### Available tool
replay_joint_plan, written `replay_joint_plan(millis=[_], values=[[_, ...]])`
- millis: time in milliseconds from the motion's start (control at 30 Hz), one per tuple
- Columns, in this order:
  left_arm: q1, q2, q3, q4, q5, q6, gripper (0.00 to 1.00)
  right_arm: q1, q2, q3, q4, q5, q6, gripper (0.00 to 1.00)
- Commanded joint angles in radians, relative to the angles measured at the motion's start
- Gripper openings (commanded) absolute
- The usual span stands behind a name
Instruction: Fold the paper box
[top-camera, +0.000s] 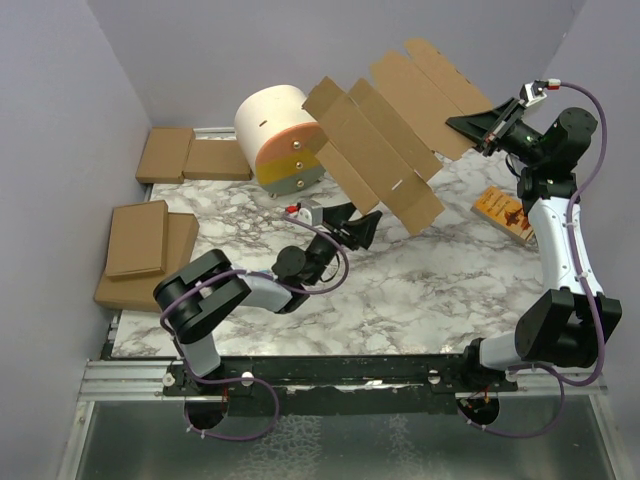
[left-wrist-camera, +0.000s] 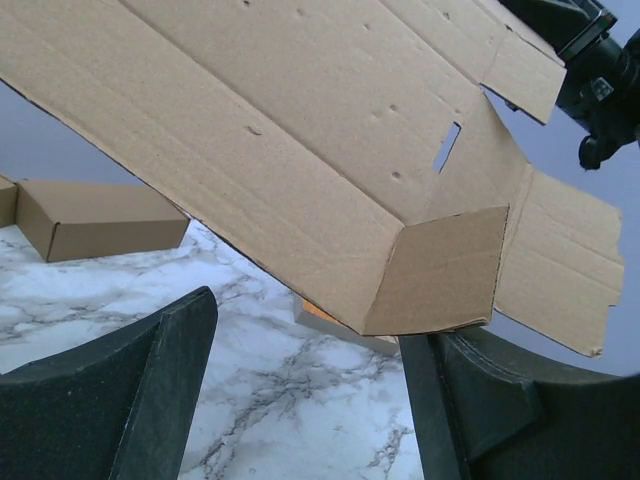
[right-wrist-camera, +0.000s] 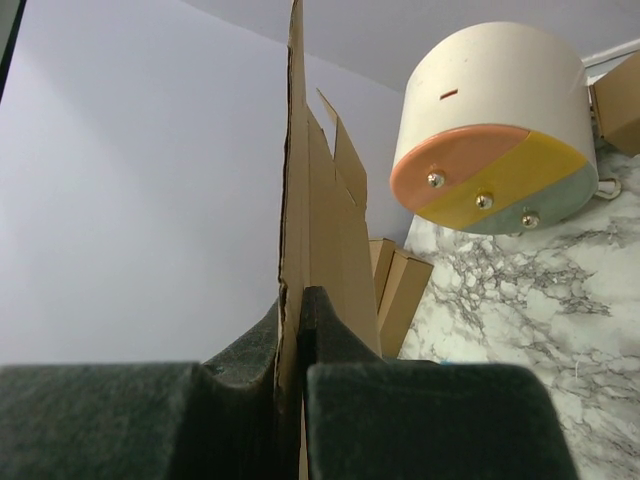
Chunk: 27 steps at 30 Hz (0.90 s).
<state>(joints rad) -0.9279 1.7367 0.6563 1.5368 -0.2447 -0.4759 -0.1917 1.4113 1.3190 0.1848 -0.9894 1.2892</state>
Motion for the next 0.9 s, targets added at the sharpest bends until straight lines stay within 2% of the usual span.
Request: replay_joint_plan(millis=[0, 267, 867], values=[[0.009, -0.034, -0.019, 0.246, -0.007, -0.086, 0.75, -0.006, -0.019, -0.013, 0.035, -0.011, -0.008, 0.01], [0.041, -0.034, -0.024, 0.246, 0.008, -0.231, 0.75, -0.006, -0.019, -0.013, 0.038, -0.012, -0.011, 0.01], [0.071, -0.081, -0.039, 0.246, 0.086, -0.366, 0.78, -0.006, -0.014, -0.024, 0.042, -0.005, -0.024, 0.01]])
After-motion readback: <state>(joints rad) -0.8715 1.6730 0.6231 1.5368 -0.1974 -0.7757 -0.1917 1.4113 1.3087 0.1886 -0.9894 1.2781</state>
